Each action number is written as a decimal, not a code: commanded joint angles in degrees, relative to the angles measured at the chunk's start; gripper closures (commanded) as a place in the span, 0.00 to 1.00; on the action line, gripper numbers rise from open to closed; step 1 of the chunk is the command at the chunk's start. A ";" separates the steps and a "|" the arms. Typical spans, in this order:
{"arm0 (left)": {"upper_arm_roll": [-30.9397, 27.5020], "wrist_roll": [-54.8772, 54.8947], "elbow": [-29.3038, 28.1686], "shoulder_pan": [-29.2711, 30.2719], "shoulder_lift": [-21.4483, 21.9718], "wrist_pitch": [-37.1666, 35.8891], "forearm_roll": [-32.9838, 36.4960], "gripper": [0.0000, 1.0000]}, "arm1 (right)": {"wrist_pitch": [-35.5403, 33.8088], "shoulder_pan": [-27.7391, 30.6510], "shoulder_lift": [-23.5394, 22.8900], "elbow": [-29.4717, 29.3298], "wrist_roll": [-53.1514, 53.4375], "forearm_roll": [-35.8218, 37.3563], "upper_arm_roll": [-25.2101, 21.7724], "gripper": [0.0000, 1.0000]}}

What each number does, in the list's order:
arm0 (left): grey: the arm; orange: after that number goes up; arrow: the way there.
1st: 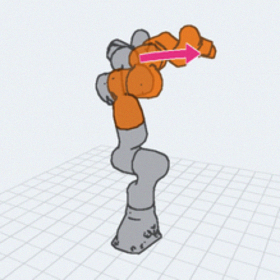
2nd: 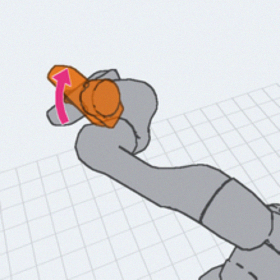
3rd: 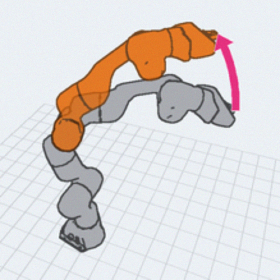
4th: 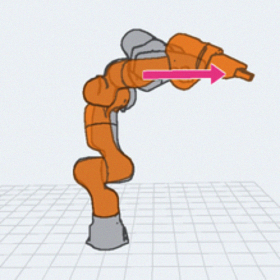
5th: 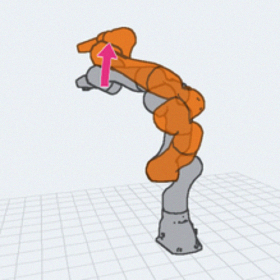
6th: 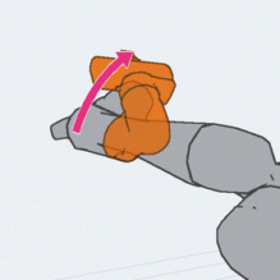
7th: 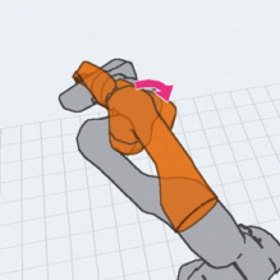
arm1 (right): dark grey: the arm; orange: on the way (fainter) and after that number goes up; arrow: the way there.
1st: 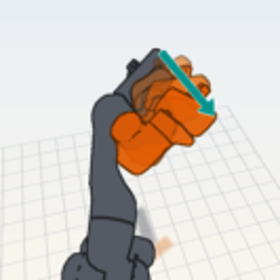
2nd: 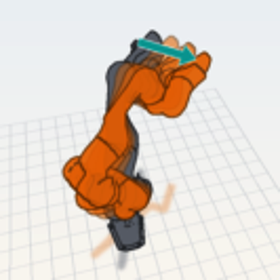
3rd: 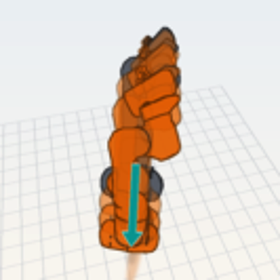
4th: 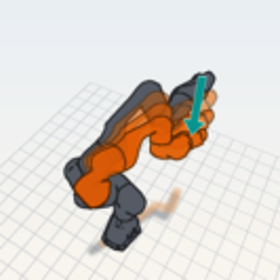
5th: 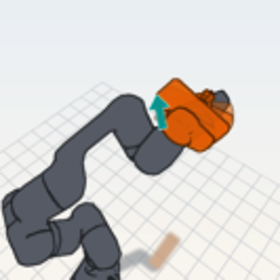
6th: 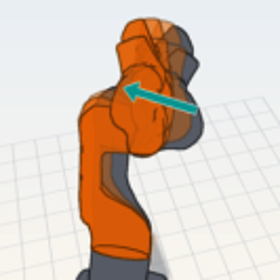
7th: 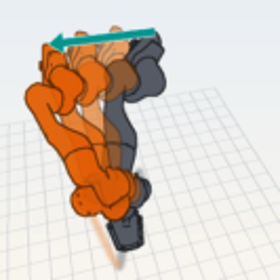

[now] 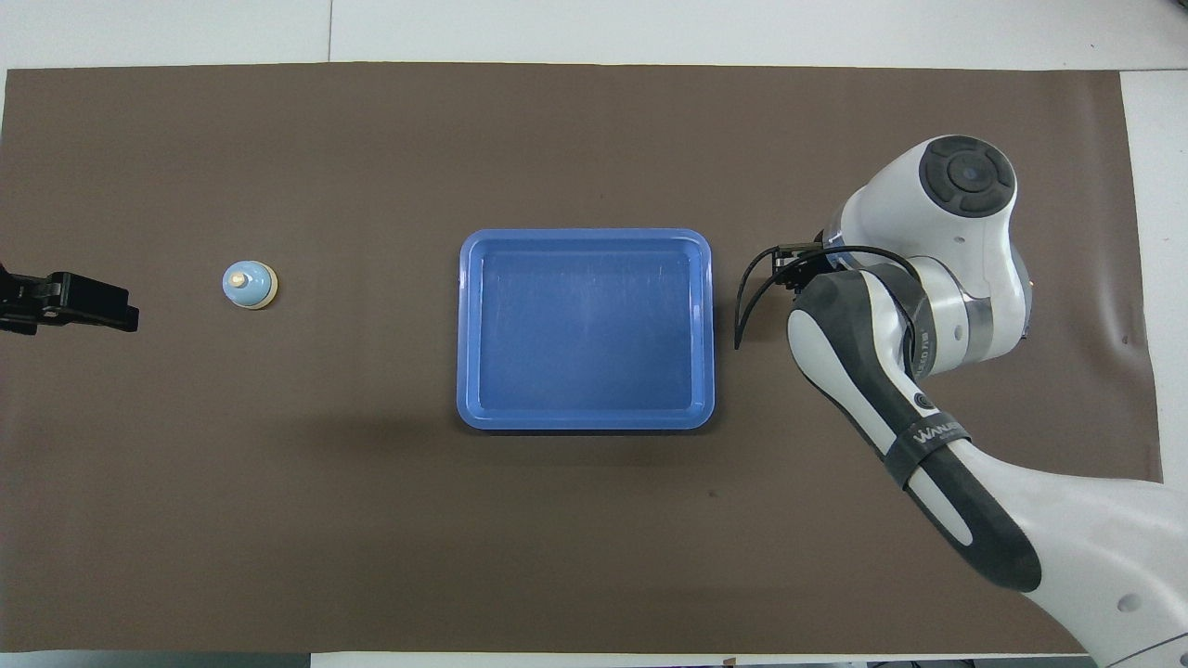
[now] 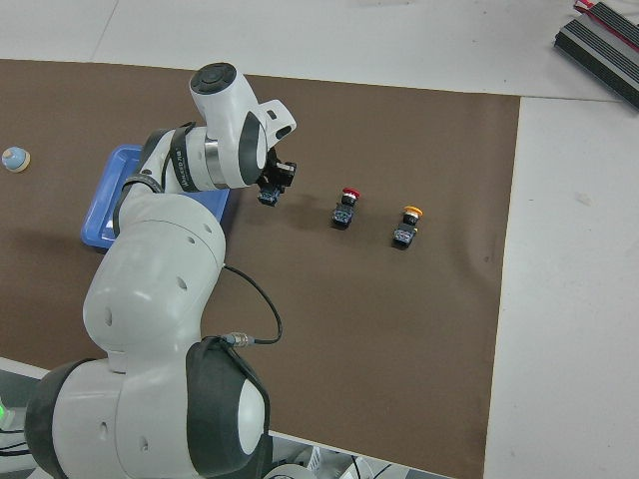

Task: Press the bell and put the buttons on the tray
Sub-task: 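Carry the green button with the right gripper into the blue tray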

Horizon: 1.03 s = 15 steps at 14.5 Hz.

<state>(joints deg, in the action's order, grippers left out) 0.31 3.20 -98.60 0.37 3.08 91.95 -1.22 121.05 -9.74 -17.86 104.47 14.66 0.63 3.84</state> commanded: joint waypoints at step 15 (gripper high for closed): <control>-0.14 -0.03 1.04 0.07 -0.36 -0.89 -0.27 0.00 | 5.85 -16.36 -5.96 -1.46 13.20 -0.10 0.12 1.00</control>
<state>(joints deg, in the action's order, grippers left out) 0.31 3.20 -98.60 0.37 3.08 91.95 -1.22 124.95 -26.43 -23.37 102.18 27.60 0.64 3.56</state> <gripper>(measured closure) 0.000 0.590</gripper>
